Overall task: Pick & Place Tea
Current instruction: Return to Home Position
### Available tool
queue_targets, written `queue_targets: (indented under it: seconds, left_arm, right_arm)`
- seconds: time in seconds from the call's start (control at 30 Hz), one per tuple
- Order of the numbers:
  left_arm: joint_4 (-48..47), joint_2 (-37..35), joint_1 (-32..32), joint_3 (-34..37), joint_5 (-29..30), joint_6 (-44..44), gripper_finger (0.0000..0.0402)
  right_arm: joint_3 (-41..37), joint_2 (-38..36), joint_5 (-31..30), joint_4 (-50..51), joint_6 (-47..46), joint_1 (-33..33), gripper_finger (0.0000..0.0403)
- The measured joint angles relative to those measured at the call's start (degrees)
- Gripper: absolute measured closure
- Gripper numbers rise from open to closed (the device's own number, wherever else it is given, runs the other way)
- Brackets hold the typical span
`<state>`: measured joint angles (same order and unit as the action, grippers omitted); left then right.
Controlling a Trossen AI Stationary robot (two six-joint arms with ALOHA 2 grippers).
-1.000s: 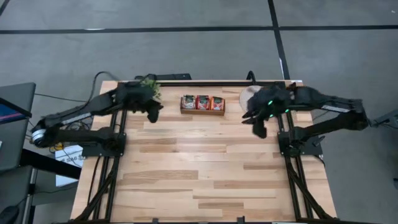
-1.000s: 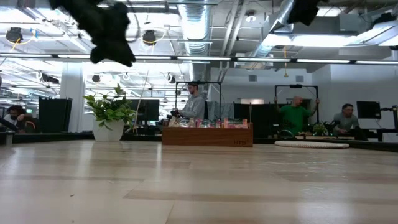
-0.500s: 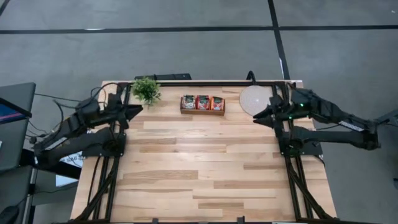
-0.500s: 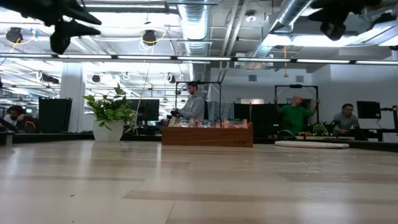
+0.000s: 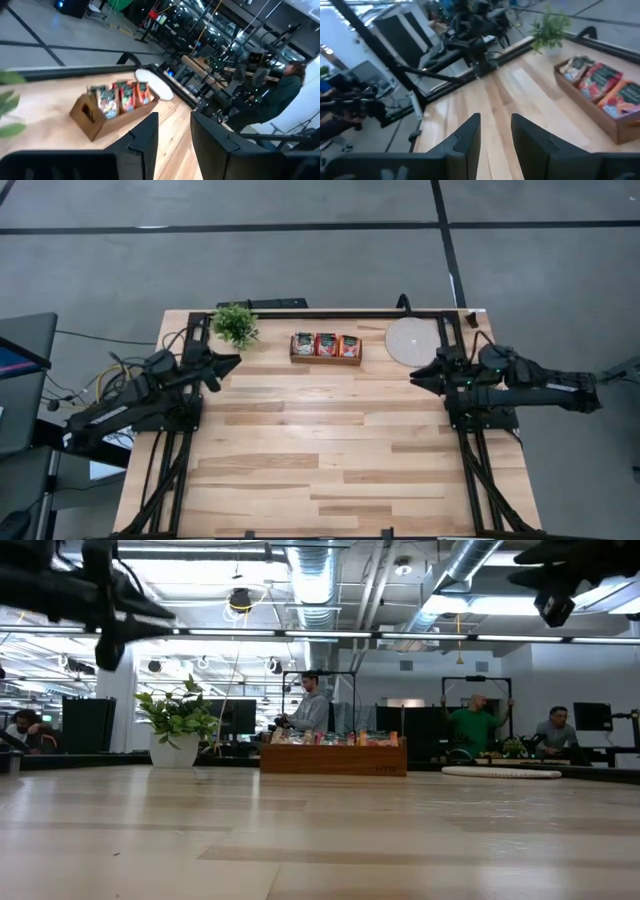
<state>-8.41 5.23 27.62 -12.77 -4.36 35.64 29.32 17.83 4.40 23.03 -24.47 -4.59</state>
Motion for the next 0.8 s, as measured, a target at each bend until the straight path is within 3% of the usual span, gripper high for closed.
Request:
queue_targets:
  seconds: [0.2,0.43,0.5,0.63,0.8]
  left_arm:
    - [2.23,0.0,0.0,5.26,0.02,3.04,0.0296]
    - [-1.31,0.0,0.0,5.54,-0.48,5.77,0.0296]
    - [-0.07,0.01,-0.02,5.56,-5.03,-1.48,0.0296]
    - [8.33,-0.02,-1.66,5.56,-22.37,-15.45,0.0296]
    - [8.1,0.02,-4.86,5.51,-23.78,-16.59,0.0296]
  right_arm:
    - [-1.73,-0.77,0.11,0.99,-0.28,3.55,0.0301]
    - [-3.32,0.2,0.11,1.19,-2.62,5.74,0.0301]
    - [-4.12,0.19,0.12,-0.36,-0.65,6.34,0.0301]
    - [-7.37,-0.85,1.04,-8.45,2.74,8.31,0.0301]
    - [-13.55,-1.52,1.49,-18.03,4.8,11.9,0.0301]
